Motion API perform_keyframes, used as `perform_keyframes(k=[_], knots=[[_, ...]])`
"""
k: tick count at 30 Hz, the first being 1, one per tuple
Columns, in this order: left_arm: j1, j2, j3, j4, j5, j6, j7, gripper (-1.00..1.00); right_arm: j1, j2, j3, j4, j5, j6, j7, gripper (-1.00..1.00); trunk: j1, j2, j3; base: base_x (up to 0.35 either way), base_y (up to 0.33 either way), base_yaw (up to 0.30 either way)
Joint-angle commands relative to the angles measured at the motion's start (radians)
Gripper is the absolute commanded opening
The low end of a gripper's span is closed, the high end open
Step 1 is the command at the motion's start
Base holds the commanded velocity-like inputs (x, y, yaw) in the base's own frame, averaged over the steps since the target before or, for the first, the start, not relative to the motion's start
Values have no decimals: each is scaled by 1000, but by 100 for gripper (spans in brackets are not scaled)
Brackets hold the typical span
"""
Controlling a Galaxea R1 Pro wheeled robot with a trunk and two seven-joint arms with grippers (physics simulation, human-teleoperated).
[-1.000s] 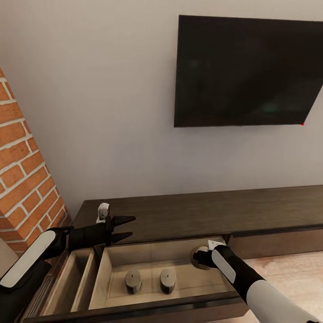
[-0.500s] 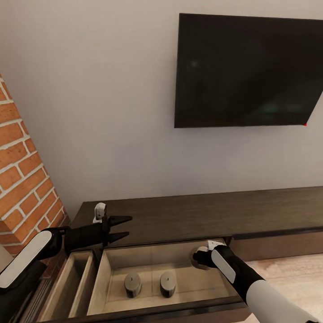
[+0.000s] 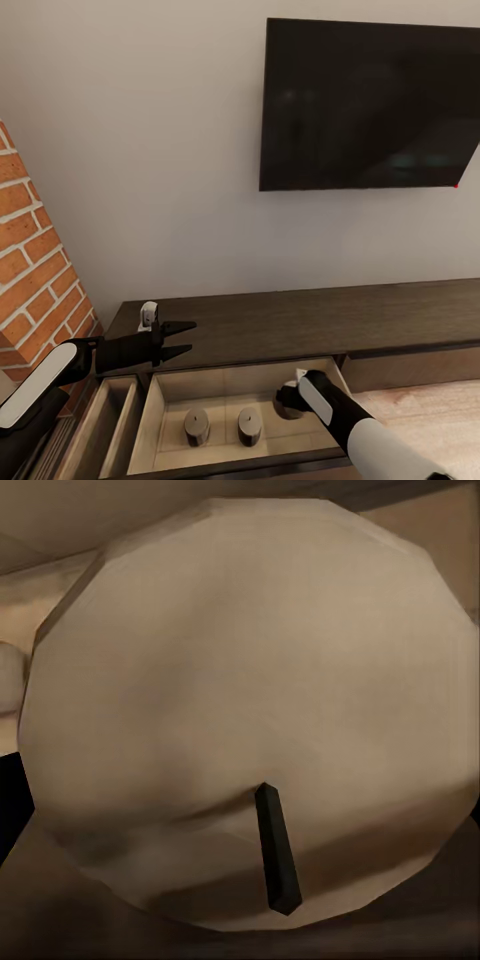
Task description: Place each of the two pumpkins and all three candles from the living room inside a cabinet in the living room (use any cabinet), then make sure every cabinet is closed, and position the cauldron so it is next to a table in the living room.
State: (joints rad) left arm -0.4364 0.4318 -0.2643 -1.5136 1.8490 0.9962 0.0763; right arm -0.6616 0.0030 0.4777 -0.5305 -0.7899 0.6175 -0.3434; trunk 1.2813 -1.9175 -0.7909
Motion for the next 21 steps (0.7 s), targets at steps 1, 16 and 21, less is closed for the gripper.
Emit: perform_keyframes(k=[1, 16, 21], knots=[[-1, 1, -1, 0, 10, 1, 8, 100, -1, 2, 6, 0, -8, 2, -15, -100, 0, 0, -1, 84, 0, 0], [-1, 0, -2, 0, 9, 1, 8, 100, -1, 8, 6, 6, -9, 5, -34, -100, 0, 0, -1, 148, -35, 0], [-1, 0, -3, 0, 9, 1, 8, 100, -3, 8, 6, 27, -9, 20, -43, -100, 0, 0, -1, 45, -43, 0]])
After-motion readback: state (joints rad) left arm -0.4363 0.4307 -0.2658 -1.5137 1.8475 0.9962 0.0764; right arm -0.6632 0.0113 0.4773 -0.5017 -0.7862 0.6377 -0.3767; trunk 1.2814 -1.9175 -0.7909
